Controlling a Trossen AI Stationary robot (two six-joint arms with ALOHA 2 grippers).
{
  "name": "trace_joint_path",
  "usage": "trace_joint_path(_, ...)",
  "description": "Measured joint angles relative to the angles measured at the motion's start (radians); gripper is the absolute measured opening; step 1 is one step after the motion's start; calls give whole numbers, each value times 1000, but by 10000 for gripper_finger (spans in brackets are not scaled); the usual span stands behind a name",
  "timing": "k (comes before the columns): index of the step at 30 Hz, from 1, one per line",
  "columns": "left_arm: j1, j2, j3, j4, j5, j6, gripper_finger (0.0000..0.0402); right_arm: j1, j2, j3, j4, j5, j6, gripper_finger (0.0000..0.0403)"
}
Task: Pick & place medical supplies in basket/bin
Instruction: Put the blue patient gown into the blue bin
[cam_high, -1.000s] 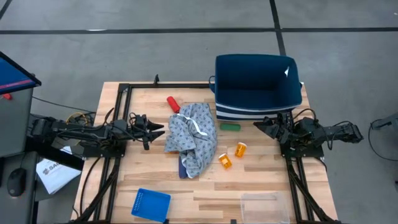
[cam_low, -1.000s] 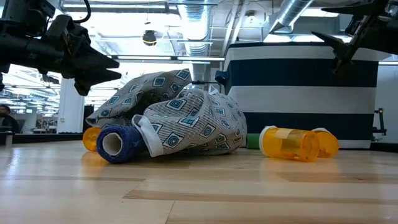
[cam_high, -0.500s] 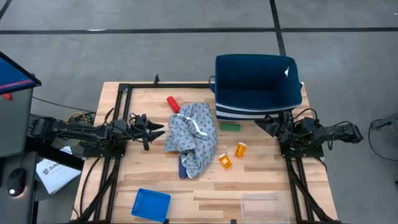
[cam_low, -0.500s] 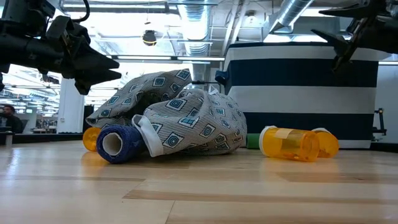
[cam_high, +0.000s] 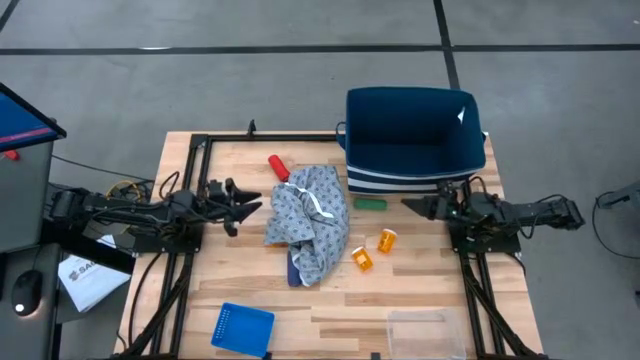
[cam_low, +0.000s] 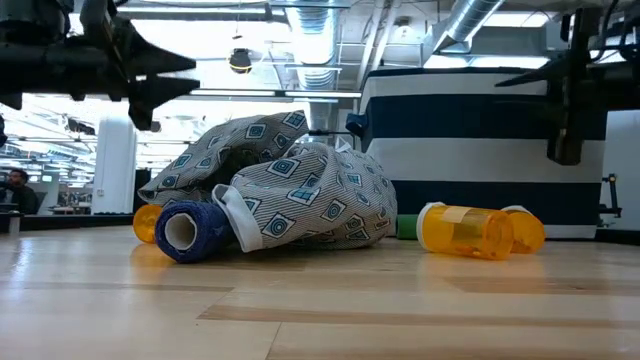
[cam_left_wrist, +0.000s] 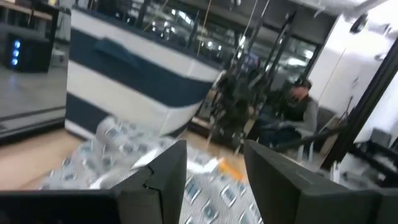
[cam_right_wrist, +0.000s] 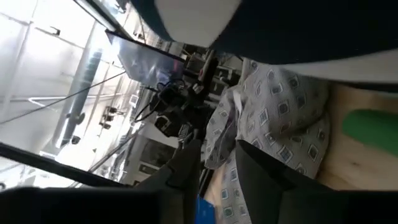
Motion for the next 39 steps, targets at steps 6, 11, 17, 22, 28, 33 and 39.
trace_joint_path(6, 0, 0, 0, 1, 0, -35, 154, 11, 5, 3, 2, 27, 11, 95)
trace_joint_path(11, 0, 0, 0, -6, 0, -130, 154, 76, 5, 4, 159, 22, -105, 95)
trace_joint_path(17, 0, 0, 0, -2, 72, -166, 154, 203, 5, 7, 346, 45, -247, 95)
trace_joint_path(22, 0, 0, 0, 77, 177, -170, 154, 361, 24, 7, 426, 137, -290, 95)
trace_joint_path(28, 0, 0, 0, 297, 245, -248, 154, 571, 183, 16, 763, 243, -472, 95)
trace_joint_path(33, 0, 0, 0, 414, 220, -387, 154, 692, 434, 148, 878, 316, -599, 95)
trace_joint_path(39, 0, 0, 0, 457, 202, -342, 154, 744, 731, 383, 995, 336, -815, 95)
